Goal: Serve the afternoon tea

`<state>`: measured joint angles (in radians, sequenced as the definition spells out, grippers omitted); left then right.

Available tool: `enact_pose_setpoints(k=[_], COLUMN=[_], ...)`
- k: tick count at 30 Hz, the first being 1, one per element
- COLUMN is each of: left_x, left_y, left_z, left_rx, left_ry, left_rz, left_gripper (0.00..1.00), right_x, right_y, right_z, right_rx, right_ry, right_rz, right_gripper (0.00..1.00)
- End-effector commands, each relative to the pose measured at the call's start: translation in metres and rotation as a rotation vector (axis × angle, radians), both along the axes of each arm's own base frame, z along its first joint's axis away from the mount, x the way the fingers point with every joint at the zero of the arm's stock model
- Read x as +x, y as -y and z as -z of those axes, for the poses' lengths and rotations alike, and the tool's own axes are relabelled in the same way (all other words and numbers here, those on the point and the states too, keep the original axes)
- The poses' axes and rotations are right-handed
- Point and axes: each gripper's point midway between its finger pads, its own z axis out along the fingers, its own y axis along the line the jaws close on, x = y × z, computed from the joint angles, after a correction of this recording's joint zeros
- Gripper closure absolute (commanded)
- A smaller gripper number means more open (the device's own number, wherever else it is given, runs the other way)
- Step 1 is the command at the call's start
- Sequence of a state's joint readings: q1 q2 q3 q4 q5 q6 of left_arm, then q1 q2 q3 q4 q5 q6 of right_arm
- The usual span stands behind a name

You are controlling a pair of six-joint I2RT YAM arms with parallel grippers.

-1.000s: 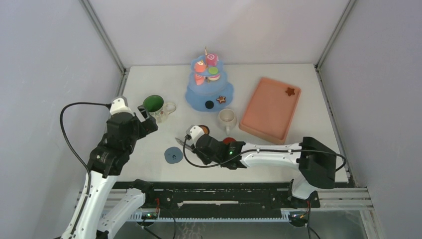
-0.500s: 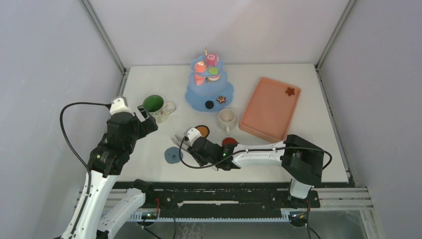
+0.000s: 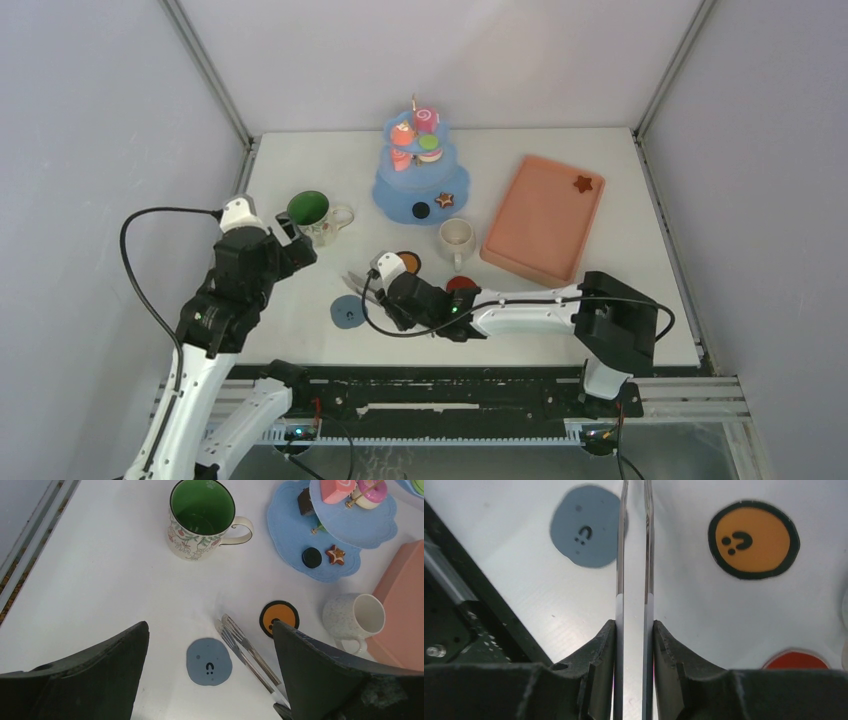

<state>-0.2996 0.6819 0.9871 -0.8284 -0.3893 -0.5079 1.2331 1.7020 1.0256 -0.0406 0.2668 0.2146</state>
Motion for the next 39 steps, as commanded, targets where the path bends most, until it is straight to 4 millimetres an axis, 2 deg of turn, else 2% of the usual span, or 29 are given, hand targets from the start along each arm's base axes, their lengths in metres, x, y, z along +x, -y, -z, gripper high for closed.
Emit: enact_pose_setpoints(k=[1, 4, 9, 11, 12, 19, 24, 26, 27, 33, 39], left_x=[0.000, -0.004, -0.012, -0.015, -0.017, -0.027, -0.039, -0.042, -0.044, -0.045, -0.049], left_y=[-0.008, -0.019, -0.031, -0.034, -0.036, -0.042, -0.050, -0.051, -0.051, -0.048, -0.047], left_z=[-0.006, -0.016, -0.043, -0.053, -0.057, -0.086, -0.103, -0.105, -0.104, -0.096, -0.098], left_rx=[-0.009, -0.029, -0.067, -0.081, -0.089, -0.156, -0.165, -0.166, -0.166, -0.169, -0.178], left_ry=[0.017, 0.019, 0.051, 0.073, 0.084, 0.173, 0.232, 0.244, 0.243, 0.217, 0.234], left_rz=[-0.041, -0.094, -0.152, -0.173, -0.184, -0.251, -0.290, -0.292, -0.291, -0.274, -0.264], left_gripper=[0.02, 0.02, 0.02, 0.02, 0.02, 0.02, 0.02, 0.02, 0.02, 0.03, 0.02], right_x=[0.000, 0.000, 0.001, 0.007, 0.012, 0.035, 0.056, 0.063, 0.066, 0.085, 0.084], right_y=[-0.038, -0.060, -0.106, -0.124, -0.135, -0.197, -0.229, -0.241, -0.248, -0.268, -0.264], right_z=[-0.073, -0.082, -0.090, -0.092, -0.101, -0.108, -0.086, -0.081, -0.087, -0.083, -0.076], right_rx=[0.249, 0.286, 0.361, 0.389, 0.414, 0.516, 0.524, 0.544, 0.573, 0.646, 0.607], right_ry=[0.048, 0.029, -0.034, -0.043, -0.044, -0.079, -0.096, -0.103, -0.105, -0.177, -0.202], right_rz=[-0.038, -0.039, -0.034, -0.006, 0.013, 0.076, 0.170, 0.186, 0.190, 0.244, 0.240], right_gripper=[0.67, 0.67, 0.67, 0.67, 0.67, 0.67, 0.67, 0.67, 0.67, 0.66, 0.58])
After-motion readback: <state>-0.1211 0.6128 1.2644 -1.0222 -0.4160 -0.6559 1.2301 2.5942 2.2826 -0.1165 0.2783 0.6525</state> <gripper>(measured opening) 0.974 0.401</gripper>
